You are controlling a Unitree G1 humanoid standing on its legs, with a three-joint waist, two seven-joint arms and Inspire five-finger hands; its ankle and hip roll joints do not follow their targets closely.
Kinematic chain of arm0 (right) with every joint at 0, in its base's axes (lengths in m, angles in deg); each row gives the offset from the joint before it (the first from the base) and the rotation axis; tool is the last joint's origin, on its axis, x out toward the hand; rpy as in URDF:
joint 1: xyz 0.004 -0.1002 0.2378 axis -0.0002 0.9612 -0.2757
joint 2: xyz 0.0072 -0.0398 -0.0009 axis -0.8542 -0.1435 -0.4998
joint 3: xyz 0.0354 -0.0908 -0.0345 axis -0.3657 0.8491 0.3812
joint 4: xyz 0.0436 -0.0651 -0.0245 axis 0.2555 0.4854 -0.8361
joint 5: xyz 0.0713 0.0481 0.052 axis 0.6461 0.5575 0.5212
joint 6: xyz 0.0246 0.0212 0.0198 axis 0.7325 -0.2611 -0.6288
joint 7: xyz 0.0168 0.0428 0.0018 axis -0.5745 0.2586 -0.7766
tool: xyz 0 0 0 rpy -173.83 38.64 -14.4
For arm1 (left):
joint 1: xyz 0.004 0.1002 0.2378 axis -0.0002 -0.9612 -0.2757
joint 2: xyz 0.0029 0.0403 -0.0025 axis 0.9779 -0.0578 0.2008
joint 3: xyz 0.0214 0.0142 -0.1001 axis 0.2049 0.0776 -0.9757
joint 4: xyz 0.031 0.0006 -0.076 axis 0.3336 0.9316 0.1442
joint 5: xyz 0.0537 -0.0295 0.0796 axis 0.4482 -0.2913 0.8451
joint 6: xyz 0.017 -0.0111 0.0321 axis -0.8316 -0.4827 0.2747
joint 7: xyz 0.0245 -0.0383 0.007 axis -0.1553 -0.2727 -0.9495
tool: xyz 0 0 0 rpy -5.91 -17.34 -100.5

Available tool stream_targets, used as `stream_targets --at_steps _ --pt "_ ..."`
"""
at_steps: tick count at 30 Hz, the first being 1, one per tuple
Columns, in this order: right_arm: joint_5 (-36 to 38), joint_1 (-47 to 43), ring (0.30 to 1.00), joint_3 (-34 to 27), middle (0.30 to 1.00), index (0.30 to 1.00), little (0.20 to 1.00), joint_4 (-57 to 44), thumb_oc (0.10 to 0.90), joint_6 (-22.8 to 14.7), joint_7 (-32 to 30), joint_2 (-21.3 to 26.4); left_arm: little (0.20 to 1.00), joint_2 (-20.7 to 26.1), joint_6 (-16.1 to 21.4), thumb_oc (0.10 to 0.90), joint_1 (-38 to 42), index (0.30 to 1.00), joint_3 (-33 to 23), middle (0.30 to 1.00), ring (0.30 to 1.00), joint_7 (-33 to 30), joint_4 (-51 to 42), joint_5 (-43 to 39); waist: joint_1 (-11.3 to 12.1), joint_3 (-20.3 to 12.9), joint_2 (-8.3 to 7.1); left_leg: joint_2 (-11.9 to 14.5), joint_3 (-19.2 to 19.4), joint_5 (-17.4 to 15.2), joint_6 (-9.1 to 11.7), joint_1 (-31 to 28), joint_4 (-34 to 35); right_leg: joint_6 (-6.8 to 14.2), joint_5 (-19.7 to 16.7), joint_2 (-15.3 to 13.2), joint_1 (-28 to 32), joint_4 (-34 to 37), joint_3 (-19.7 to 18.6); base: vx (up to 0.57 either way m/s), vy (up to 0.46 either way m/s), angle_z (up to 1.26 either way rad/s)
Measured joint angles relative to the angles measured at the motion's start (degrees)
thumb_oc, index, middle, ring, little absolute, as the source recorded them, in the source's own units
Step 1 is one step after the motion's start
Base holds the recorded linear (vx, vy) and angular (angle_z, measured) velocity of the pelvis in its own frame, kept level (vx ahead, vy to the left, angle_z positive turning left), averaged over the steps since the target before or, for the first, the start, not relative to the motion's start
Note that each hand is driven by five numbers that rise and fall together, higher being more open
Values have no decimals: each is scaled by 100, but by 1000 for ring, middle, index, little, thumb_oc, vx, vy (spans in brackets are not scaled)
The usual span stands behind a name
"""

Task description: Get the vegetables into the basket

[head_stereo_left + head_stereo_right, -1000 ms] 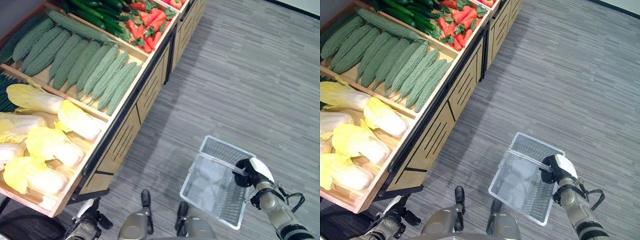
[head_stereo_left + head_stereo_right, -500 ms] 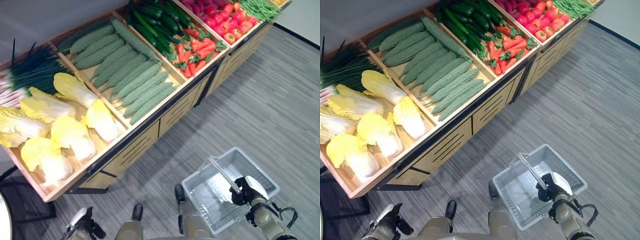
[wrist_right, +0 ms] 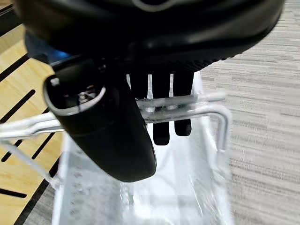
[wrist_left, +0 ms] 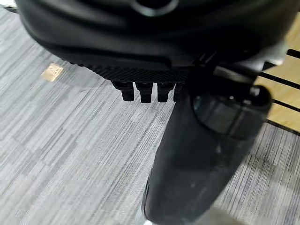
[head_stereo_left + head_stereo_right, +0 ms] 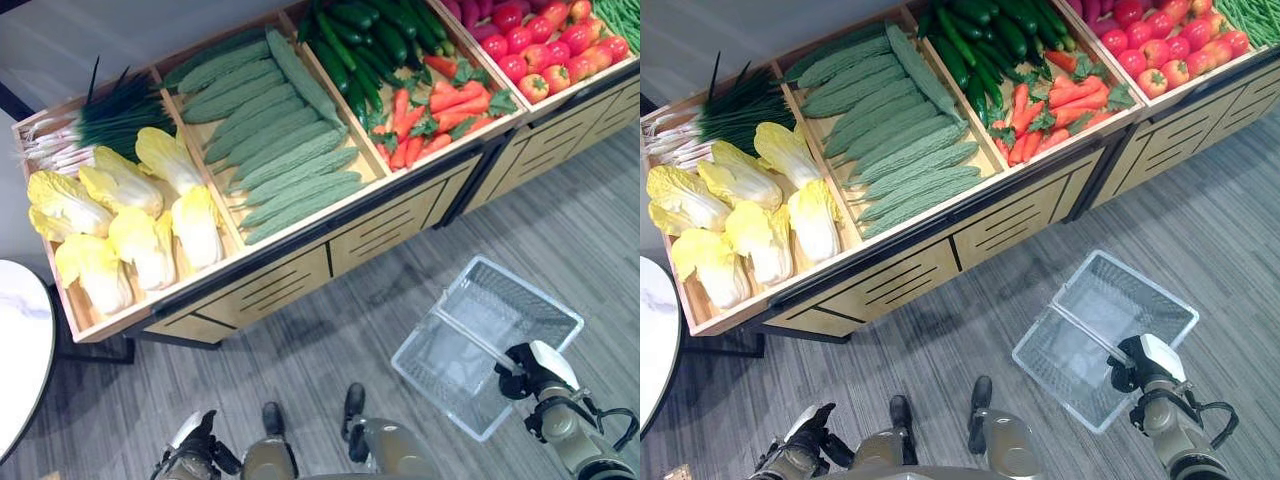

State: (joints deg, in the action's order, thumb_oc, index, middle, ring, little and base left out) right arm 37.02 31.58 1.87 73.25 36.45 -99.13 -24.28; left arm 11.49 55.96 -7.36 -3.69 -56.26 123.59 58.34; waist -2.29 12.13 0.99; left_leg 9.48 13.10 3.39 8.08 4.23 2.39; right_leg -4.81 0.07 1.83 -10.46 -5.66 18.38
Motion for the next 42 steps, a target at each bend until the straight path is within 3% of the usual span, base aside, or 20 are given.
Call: stream_targets --at_steps 6,10,11,18,22,24,25,27,28,29,30,31,34,35,37,40,41,42 --pt "-4 -150 300 142 300 300 300 286 400 19 12 -164 1000 7 46 900 73 1000 3 1000 1000 3 67 2 10 33 -221 -180 -144 99 -213 97 48 165 28 4 68 123 61 39 165 3" --pt "-5 -142 300 255 300 300 300 353 400 12 31 -276 1000 43 43 900 91 1000 4 1000 1000 0 90 1 21 30 -231 -346 -142 213 -336 185 39 291 -56 -167 27 132 39 25 109 3" --pt "-6 -210 300 256 300 300 300 525 400 0 31 -329 1000 56 43 900 103 1000 4 1000 1000 -12 80 1 51 25 -226 -436 -139 204 -481 188 39 365 -110 -248 25 148 28 24 120 4" --pt "-3 -621 300 256 300 300 300 1006 400 -75 28 -575 1000 190 41 900 145 1000 4 1000 1000 -41 74 -4 161 -35 -320 -773 -21 48 -810 132 40 513 -240 -579 51 165 -57 26 131 -1" --pt "-3 -936 300 296 300 300 300 1720 400 -76 26 -665 1000 163 79 900 202 1000 16 1000 1000 -40 71 -63 271 -53 -325 -819 -62 28 -939 -201 179 719 -140 -719 -58 -667 -110 6 132 3" --pt "-1 -975 300 296 300 300 300 1815 400 -77 10 -665 1000 194 113 900 243 1000 97 1000 1000 -44 70 -98 273 -60 -320 -799 -140 -59 -1091 -234 148 923 -118 -858 -438 -1538 -389 23 21 20" --pt "3 -939 300 303 300 300 300 1834 400 -72 -10 -675 1000 220 115 900 284 1000 192 1000 1000 -43 74 -136 229 -57 -324 -833 -260 -59 -1118 -208 133 1056 -39 -898 -684 -1929 -725 42 -27 44" --pt "9 -865 300 345 300 300 300 1995 400 -84 -42 -735 1000 238 114 900 325 1000 216 1000 1000 -49 80 -177 151 -78 -355 -924 -450 -12 -1161 -192 179 1227 64 -951 -761 -1803 -1317 59 -84 47" --pt "22 -900 300 343 300 300 300 2196 400 -70 -82 -826 1000 273 114 900 334 1000 233 1000 1000 -45 147 -177 160 -94 -384 -970 -475 12 -1177 -185 224 1246 75 -1009 -761 -1323 -1608 61 -125 28" --pt "42 -908 300 338 300 300 300 2313 400 -64 -104 -857 1000 281 113 900 344 1000 222 1000 1000 -47 212 -182 153 -95 -385 -999 -516 52 -1140 -186 259 1297 35 -1097 -723 -871 -1674 65 -143 33" --pt "151 -862 300 335 300 300 300 2446 400 -64 -107 -900 1000 301 92 900 358 1000 217 1000 1000 -47 304 -268 147 -94 -383 -1050 -622 77 -1099 -182 259 1426 -193 -1251 -621 -30 -1704 47 -103 36" --pt "189 -857 300 333 300 300 300 2550 400 -58 -107 -954 1000 328 73 900 344 1000 168 1000 1000 -61 353 -302 147 -93 -382 -1054 -656 70 -1086 -182 259 1420 -401 -1311 -611 369 -1725 85 -156 41" --pt "248 -639 300 154 300 300 300 2807 400 -32 -110 -1129 1000 395 50 900 246 1000 119 1000 1000 -79 371 -386 118 -93 -393 -1050 -990 56 -937 -296 261 1376 -902 -1347 -320 715 -1708 84 -156 71" --pt "254 -420 300 62 300 300 300 2959 400 -10 -97 -1283 1000 445 78 900 131 1000 63 1000 1000 -91 316 -386 143 -169 -524 -1077 -1154 -25 -771 -455 262 1303 -992 -1326 47 798 -1633 184 -324 62" --pt "284 -425 300 -18 300 300 300 3013 400 22 -84 -1337 1000 236 101 900 -223 1000 -404 1000 1000 -134 293 -414 217 -357 -209 -621 -1114 -129 -526 -476 247 1072 -1022 -872 205 1097 -1483 184 -319 9" --pt "386 -345 300 -128 300 300 300 2897 400 100 -77 -1339 1000 -5 80 900 -280 1000 -1154 1000 1000 -161 434 -699 192 -460 -102 -326 -1091 -166 -464 -476 85 843 -885 -590 352 1090 -1339 52 -111 12" --pt "401 -298 300 -127 300 300 300 2866 400 113 -81 -1312 1000 -34 62 900 -301 1000 -1172 1000 1000 -163 433 -783 178 -496 -143 -278 -1086 -180 -441 -421 29 787 -883 -532 347 1066 -1328 52 -121 13" --pt "401 -297 300 -126 300 300 300 2828 400 124 -94 -1290 1000 -47 63 900 -316 1000 -1170 1000 1000 -164 423 -859 173 -537 -90 -235 -1079 -177 -438 -396 -1 752 -859 -487 343 1066 -1308 45 -97 8"
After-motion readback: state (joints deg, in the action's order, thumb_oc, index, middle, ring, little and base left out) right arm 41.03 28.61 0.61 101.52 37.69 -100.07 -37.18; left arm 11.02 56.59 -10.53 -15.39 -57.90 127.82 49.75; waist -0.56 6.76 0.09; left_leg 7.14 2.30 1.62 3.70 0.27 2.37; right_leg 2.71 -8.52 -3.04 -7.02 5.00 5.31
